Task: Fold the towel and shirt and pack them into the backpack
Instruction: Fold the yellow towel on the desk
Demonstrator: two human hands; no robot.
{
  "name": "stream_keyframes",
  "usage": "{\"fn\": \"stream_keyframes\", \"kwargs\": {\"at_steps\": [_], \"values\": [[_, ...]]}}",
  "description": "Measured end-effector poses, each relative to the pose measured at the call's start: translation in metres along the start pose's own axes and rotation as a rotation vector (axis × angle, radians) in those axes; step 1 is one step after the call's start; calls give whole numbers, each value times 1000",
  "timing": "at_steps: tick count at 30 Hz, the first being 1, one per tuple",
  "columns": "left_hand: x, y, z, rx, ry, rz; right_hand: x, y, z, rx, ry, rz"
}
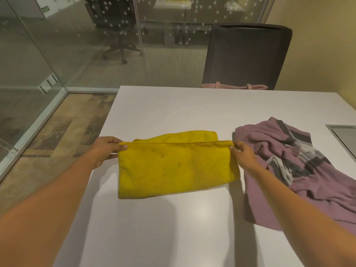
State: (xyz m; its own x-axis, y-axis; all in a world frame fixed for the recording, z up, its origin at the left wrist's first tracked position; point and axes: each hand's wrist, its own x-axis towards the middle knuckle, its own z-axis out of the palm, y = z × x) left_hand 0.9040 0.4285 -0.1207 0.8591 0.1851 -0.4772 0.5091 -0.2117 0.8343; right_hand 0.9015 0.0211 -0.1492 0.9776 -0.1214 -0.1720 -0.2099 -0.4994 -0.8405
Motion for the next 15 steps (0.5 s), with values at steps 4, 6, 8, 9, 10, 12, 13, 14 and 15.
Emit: {"fn": "stream_keyframes", "kwargs": {"at_steps": [4,6,8,9,10,12,13,14,15], "values": [[30,-3,7,-84,86,15,34,-8,14,-11,104,-24],[46,-6,9,-96,117,12,49,-12,19,-26,126,-34],[60,-8,10,-87,139,16,64,-11,25,-50,134,-40],[65,-10,11,-69,147,13,70,-11,28,-60,137,-44],[71,-12,11,-50,152,6,76,-9,32,-72,140,-44],[80,-16,12,-25,149,-21,88,-5,38,-82,151,-22],[82,-16,13,-7,152,-26,93,-3,42,-82,164,-2],[82,-16,16,24,172,-13,97,-2,45,-92,186,19],[81,-16,20,81,221,24,99,-1,50,-108,222,35]]}}
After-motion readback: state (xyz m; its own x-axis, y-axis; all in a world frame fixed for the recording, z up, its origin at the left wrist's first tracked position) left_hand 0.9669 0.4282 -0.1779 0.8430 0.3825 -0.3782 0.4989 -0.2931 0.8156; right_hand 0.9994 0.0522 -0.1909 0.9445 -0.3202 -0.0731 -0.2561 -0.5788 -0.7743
